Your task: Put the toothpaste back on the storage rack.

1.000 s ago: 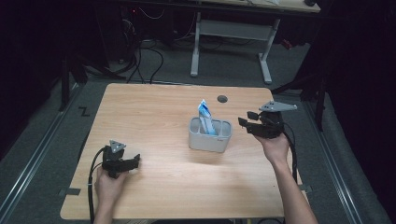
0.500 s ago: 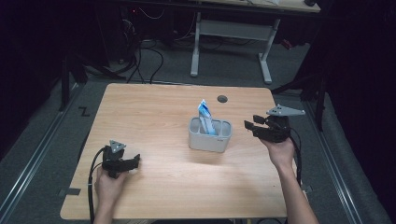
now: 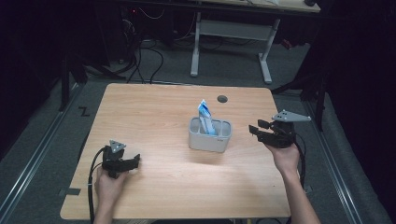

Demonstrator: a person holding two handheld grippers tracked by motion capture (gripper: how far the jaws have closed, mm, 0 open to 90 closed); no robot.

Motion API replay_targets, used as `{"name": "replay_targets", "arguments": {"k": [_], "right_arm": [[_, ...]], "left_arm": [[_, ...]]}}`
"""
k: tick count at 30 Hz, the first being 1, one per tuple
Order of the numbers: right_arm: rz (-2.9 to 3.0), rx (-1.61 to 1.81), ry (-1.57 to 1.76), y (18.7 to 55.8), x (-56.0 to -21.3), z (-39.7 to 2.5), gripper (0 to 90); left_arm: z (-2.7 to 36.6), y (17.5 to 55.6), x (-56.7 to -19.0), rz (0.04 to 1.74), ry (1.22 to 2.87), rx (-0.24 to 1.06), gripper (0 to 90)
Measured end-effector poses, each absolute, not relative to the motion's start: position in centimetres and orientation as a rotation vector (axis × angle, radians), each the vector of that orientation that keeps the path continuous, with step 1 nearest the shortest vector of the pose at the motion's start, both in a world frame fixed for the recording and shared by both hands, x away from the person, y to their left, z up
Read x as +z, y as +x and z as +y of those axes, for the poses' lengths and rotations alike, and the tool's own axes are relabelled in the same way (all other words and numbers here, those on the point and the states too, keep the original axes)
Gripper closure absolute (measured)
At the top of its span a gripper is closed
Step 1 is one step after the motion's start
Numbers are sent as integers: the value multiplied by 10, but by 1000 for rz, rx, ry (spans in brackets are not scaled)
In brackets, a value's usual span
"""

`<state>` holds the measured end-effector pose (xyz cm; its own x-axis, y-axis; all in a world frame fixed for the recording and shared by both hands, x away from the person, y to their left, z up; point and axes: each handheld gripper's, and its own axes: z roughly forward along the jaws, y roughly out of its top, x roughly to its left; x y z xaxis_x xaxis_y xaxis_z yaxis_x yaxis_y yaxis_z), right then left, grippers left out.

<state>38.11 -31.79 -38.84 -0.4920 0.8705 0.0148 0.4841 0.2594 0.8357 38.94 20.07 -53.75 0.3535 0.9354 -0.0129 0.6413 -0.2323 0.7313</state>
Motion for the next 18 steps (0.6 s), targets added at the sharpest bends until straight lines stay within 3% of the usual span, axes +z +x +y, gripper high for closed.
{"name": "replay_targets", "arguments": {"k": [18], "right_arm": [[2069,1190,1275,377,-408,-324,516]], "left_arm": [[201,389,-537,1368,1968,580,178]]}}
